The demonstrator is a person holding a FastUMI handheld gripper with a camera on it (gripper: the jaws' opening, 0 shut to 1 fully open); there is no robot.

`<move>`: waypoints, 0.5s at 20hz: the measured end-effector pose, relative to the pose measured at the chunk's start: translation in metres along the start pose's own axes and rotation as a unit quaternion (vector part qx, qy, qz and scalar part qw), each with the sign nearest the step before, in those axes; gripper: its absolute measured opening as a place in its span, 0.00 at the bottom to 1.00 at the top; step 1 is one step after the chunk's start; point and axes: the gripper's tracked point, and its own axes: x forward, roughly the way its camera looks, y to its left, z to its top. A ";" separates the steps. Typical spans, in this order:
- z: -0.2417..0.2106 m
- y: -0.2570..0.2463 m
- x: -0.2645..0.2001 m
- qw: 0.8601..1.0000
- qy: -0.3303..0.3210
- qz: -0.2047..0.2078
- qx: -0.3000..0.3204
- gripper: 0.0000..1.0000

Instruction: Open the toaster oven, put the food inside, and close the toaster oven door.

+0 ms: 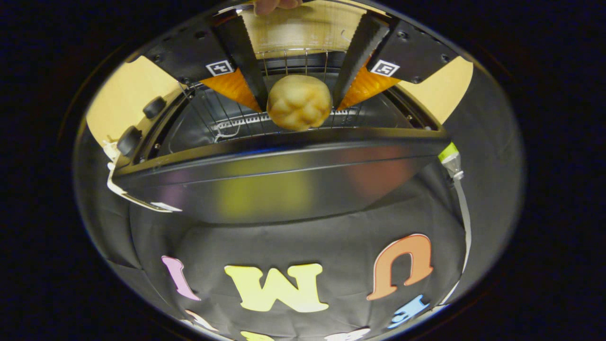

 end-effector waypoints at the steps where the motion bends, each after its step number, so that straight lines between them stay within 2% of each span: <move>1: 0.001 0.002 -0.006 1.000 -0.005 0.007 -0.004 0.91; 7: -0.009 0.012 -0.077 0.999 -0.009 0.039 -0.024 0.95; 10: -0.002 0.009 -0.119 0.998 -0.040 0.032 -0.039 0.95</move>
